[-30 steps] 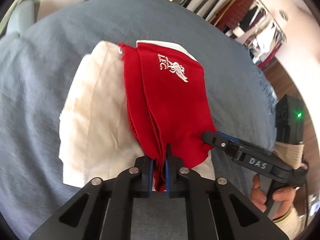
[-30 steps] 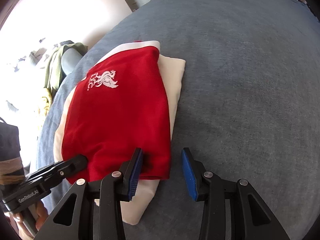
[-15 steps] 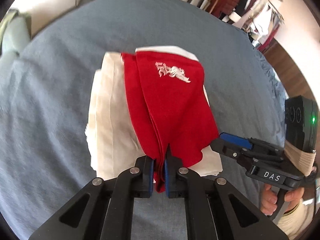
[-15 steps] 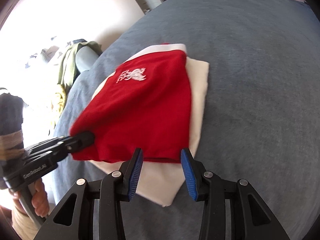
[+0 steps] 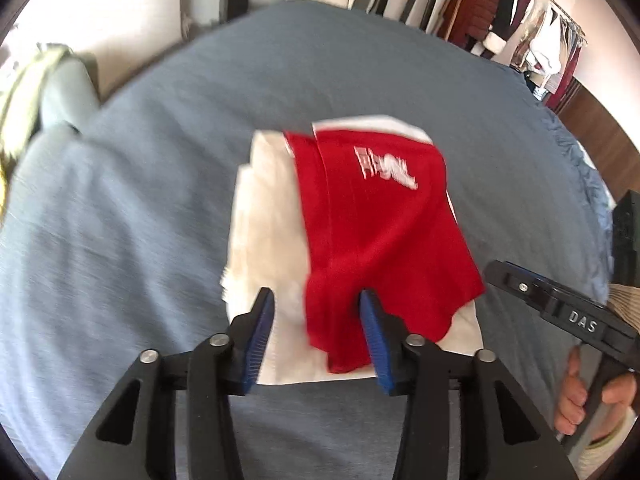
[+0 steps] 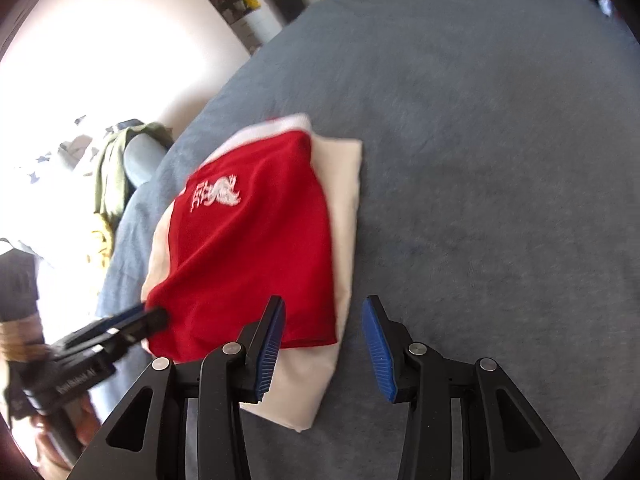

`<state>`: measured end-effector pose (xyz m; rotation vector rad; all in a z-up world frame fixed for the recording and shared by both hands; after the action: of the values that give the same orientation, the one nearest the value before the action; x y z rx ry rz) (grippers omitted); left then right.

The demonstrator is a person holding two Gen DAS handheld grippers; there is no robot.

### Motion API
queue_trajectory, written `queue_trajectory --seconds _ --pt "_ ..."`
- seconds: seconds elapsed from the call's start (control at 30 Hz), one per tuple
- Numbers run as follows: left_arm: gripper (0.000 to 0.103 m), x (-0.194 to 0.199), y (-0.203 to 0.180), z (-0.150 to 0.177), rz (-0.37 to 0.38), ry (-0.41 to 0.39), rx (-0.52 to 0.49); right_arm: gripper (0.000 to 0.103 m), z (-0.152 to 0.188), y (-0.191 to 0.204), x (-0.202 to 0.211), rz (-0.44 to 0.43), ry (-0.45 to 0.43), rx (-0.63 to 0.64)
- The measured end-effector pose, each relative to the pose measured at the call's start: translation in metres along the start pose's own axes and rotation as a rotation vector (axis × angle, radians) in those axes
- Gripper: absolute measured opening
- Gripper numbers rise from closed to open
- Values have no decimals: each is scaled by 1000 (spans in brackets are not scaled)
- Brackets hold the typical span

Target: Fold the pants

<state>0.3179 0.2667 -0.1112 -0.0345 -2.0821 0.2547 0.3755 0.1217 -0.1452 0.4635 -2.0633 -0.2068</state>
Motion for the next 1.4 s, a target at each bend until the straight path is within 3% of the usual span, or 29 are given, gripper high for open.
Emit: queue_trajectory --seconds 0.13,0.2,0.27,0.43,0.6,0.73,0.87,1.1,1.4 --pt "56 24 -8 4 -87 -75 -53 44 0 12 19 41 -38 65" --pt "61 32 -13 6 -89 -87 -72 65 1 18 34 67 -75 95" --pt "63 37 -17 7 -81 -94 -88 73 2 22 45 83 -103 109" --pt "63 37 -23 -2 -39 -112 -103 73 2 18 48 45 -87 94" --pt "61 21 -19 -42 40 -157 -117 73 6 13 40 45 -72 39" --pt "48 -6 -14 -71 82 -126 -146 73 -9 20 31 82 -101 57" --pt "44 -27 -11 -87 101 -103 -164 73 -33 26 19 98 -133 75" --pt "29 -60 3 -115 143 -53 -114 73 -66 31 -1 89 -147 94" --pt "28 -85 11 -121 193 30 -37 73 -75 35 -13 86 -143 101"
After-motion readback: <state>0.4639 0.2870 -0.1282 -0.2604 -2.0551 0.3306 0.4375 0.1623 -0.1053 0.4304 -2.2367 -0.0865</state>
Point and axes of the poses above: each gripper's, at about its wrist camera, not at the fingertips, and x roughly against the way its jaws point, y to its left, z to its underside, the point moved 3 cm from there along -x, roughly the way its jaws point, and after that the axes turned 5 degrees about x, right-handed, at the moved point
